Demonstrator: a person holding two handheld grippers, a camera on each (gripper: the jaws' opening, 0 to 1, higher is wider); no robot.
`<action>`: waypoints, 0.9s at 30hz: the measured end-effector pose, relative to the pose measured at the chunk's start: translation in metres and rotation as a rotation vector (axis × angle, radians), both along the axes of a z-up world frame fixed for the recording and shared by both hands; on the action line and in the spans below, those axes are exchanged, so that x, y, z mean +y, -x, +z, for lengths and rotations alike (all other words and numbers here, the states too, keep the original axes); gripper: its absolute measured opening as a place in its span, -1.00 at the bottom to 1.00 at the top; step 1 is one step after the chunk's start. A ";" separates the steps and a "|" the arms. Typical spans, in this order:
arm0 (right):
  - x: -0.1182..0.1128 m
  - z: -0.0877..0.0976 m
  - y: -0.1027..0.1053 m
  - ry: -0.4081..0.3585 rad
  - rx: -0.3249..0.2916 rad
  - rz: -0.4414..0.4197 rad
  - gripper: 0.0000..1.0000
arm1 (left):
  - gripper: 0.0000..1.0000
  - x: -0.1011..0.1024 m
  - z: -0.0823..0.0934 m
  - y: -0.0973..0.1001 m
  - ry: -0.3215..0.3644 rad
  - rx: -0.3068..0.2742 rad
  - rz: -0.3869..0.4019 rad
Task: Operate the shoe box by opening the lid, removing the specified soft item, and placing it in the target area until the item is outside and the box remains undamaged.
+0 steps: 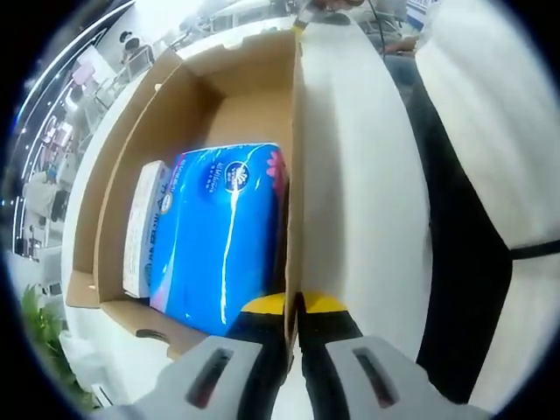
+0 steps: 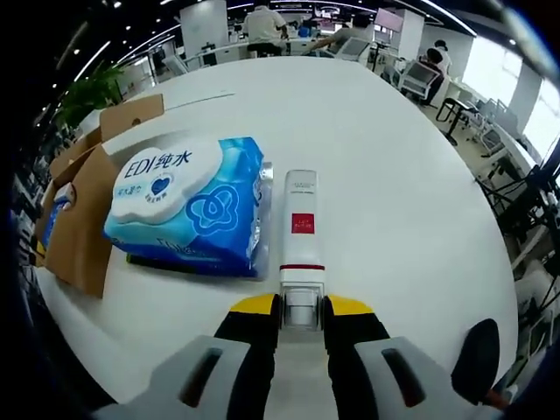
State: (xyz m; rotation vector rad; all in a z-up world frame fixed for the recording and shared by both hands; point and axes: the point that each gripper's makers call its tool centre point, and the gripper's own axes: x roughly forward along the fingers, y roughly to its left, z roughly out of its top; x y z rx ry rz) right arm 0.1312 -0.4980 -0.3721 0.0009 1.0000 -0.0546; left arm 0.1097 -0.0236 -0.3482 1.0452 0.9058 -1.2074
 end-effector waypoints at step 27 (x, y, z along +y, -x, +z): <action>-0.005 0.007 -0.002 0.095 -0.012 0.007 -0.50 | -0.91 0.002 -0.001 -0.002 -0.024 -0.032 0.005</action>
